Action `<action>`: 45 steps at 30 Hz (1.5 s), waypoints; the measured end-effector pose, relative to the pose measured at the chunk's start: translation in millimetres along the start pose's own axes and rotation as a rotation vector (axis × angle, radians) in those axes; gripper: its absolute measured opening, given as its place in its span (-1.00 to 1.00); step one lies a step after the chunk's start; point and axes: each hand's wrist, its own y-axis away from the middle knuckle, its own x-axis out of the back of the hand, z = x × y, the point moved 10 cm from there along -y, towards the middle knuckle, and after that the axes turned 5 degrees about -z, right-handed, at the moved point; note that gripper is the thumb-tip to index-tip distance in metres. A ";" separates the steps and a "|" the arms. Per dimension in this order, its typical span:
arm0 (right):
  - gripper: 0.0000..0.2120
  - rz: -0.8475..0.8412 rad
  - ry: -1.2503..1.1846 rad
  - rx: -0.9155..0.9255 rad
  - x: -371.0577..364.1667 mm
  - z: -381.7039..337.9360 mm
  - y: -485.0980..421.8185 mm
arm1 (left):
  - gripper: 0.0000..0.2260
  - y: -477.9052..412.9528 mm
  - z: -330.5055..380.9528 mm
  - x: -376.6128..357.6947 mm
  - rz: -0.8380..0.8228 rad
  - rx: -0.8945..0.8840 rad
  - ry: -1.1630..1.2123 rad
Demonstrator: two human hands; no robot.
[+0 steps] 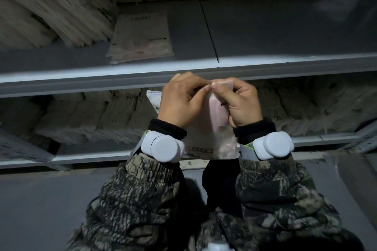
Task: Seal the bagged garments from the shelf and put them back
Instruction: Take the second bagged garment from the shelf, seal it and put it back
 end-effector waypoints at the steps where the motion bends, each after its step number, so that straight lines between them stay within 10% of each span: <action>1: -0.83 -0.014 0.006 -0.004 -0.9 0.2 -0.2 | -0.92 0.3 -0.1 -0.3 -0.003 -0.004 0.003; 45: -0.83 0.311 0.152 0.192 51.9 -14.8 -1.2 | -0.91 15.7 -49.6 17.9 -0.004 0.140 -0.102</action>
